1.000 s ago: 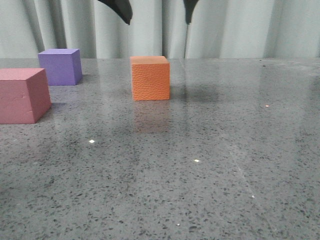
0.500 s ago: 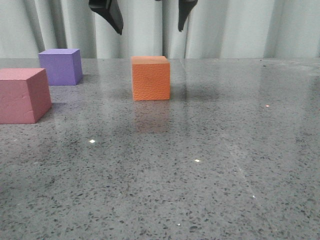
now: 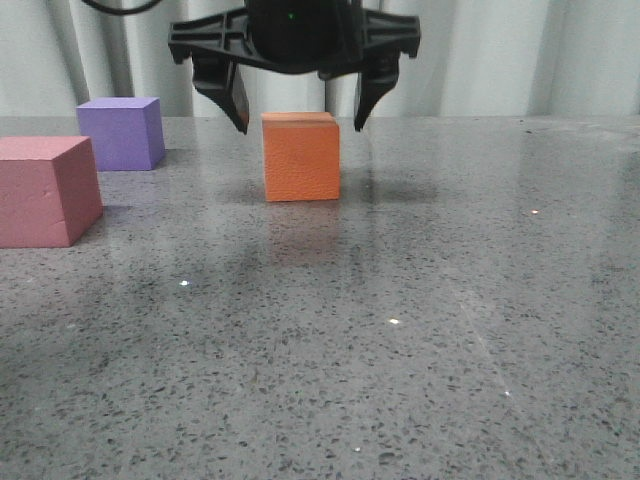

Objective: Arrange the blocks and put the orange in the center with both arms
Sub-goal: 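Lower the left gripper onto the orange cube and grasp it, then lift the orange cube and carry it toward the purple cube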

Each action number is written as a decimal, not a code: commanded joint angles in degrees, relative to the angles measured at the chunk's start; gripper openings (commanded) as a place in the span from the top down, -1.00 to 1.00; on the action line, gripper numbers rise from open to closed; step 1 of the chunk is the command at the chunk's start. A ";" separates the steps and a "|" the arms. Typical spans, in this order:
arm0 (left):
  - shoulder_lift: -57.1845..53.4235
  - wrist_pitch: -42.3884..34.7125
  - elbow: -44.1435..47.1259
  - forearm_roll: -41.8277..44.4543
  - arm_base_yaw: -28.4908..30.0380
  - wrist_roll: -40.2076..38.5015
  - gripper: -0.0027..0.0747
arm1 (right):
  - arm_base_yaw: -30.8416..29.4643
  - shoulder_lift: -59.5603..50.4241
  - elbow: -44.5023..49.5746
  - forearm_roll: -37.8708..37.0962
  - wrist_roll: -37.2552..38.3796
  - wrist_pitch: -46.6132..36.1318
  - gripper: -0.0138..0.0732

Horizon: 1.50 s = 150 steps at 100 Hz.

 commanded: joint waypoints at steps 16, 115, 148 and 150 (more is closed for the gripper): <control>-1.14 -1.43 -1.84 2.90 0.16 -1.31 -0.75 | -0.41 -1.44 -0.77 -0.01 -0.42 -4.49 0.84; -10.51 2.03 -1.73 10.57 0.04 6.23 0.28 | -0.41 -1.44 -0.77 -0.01 -0.42 -4.49 0.84; -20.79 0.68 7.33 12.60 5.32 8.86 0.28 | -0.41 -1.44 -0.77 -0.01 -0.42 -4.49 0.84; -21.46 0.09 8.61 12.60 6.02 8.86 0.28 | -0.41 -1.44 -0.77 -0.01 -0.42 -4.49 0.84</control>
